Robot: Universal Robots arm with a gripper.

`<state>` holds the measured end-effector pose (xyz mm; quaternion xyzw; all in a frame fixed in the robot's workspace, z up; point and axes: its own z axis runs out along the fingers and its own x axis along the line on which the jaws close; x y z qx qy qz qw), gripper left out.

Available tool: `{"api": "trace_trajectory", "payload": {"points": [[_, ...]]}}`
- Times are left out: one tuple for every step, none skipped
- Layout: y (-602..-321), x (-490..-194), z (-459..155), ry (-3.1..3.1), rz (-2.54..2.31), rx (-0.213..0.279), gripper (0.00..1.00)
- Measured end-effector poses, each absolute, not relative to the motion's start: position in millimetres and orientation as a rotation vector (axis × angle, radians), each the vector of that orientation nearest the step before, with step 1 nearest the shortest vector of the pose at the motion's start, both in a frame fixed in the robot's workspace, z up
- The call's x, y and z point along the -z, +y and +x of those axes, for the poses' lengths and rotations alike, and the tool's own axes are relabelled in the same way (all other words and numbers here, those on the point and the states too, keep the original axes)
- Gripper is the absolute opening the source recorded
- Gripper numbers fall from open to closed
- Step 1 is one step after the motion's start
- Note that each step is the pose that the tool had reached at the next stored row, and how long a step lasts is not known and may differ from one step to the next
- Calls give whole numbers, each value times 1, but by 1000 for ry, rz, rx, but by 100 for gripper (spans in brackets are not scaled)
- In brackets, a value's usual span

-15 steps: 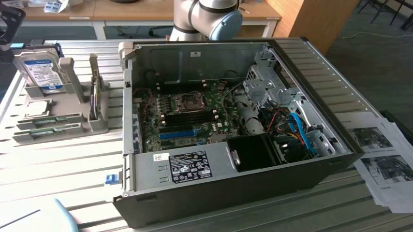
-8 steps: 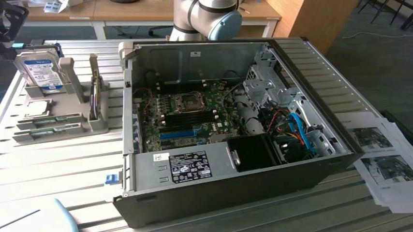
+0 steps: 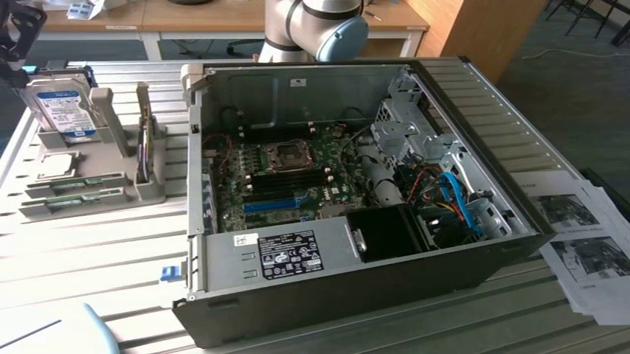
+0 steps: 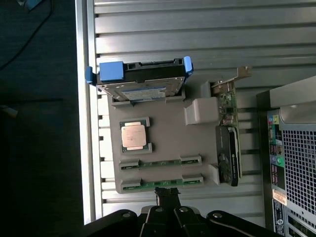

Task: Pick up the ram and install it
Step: 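Reach for the ram, then pick up the ram and move it above insertion slot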

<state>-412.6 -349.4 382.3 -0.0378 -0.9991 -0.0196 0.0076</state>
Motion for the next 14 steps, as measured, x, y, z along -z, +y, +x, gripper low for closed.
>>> {"api": "trace_trajectory", "payload": {"points": [[-348, -382, -413, -3124, -118, 61, 9], [-347, -382, -413, -3124, -118, 61, 9], [-346, -382, -413, -3124, -118, 61, 9], [-345, -382, -413, -3124, -118, 61, 9], [-345, -382, -413, -3124, -118, 61, 9], [-344, -382, -413, -3124, -118, 61, 9], [-344, -382, -413, -3124, -118, 61, 9], [-344, -382, -413, -3124, -118, 61, 9], [-344, -382, -413, -3124, -118, 61, 9], [-344, -382, -413, -3124, -118, 61, 9], [-344, -382, -413, -3124, -118, 61, 9], [-344, -382, -413, -3124, -118, 61, 9], [-344, -382, -413, -3124, -118, 61, 9], [-344, -382, -413, -3124, -118, 61, 9]]}}
